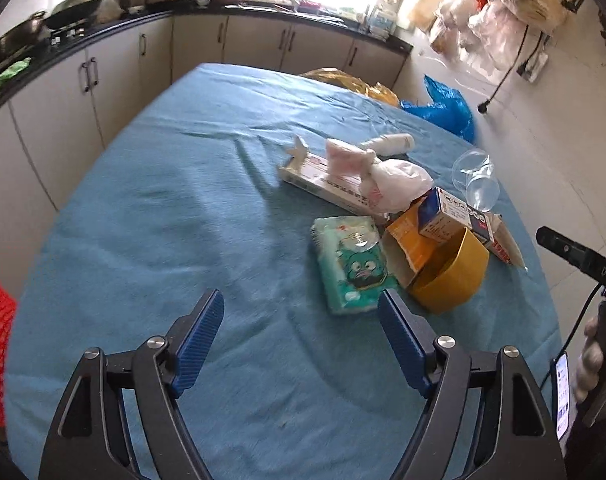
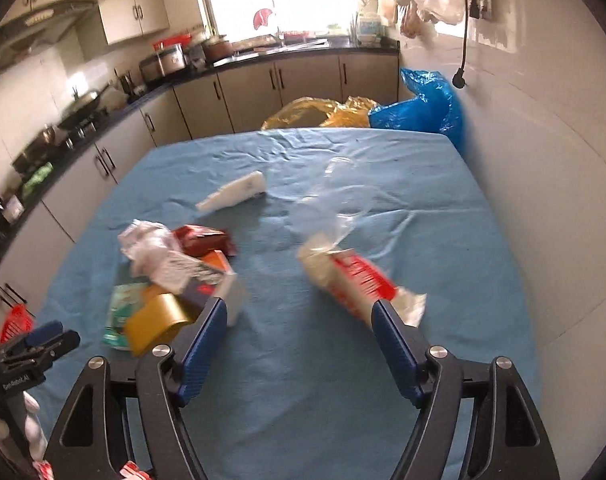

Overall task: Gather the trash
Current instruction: 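Grasp teal wipe pack with left tool while right tool grasps white-red bread bag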

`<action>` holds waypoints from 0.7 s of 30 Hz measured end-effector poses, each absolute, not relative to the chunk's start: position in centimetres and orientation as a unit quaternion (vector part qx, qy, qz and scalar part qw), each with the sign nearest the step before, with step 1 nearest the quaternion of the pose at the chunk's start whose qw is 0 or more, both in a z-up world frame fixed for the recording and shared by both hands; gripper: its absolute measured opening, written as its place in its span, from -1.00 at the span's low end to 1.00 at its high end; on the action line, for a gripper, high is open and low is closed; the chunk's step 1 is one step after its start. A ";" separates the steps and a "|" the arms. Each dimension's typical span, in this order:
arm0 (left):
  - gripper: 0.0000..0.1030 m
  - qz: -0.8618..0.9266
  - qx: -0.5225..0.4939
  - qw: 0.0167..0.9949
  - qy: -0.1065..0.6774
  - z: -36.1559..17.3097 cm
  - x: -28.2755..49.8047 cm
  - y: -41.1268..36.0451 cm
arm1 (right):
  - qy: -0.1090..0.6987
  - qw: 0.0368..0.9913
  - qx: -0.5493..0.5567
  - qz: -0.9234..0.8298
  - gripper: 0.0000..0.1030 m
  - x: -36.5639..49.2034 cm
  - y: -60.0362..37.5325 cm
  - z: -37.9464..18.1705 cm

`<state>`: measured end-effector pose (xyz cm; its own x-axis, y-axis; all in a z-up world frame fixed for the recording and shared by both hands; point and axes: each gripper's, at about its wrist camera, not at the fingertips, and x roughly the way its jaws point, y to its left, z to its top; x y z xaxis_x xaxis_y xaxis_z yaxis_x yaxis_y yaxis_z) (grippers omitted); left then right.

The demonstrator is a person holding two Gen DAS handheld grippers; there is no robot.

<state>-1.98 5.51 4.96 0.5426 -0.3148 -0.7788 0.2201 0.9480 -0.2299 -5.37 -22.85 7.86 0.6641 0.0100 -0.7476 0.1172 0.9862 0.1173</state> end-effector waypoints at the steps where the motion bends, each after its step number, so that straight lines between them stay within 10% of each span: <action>1: 0.54 -0.154 -0.047 0.875 0.456 4.7 -1.6 5.0 | 0.415 0.907 0.066 -0.032 0.55 -5.0 -23.3 7.6; 17: 0.70 -0.153 -0.012 0.869 0.471 1.8 2.5 0.7 | 0.493 0.866 0.008 -0.076 0.55 0.8 -25.8 0.5; 21: 0.71 -0.149 0.006 0.873 0.464 1.7 2.4 -0.1 | 0.497 0.864 0.017 -0.079 0.27 0.9 -25.8 0.0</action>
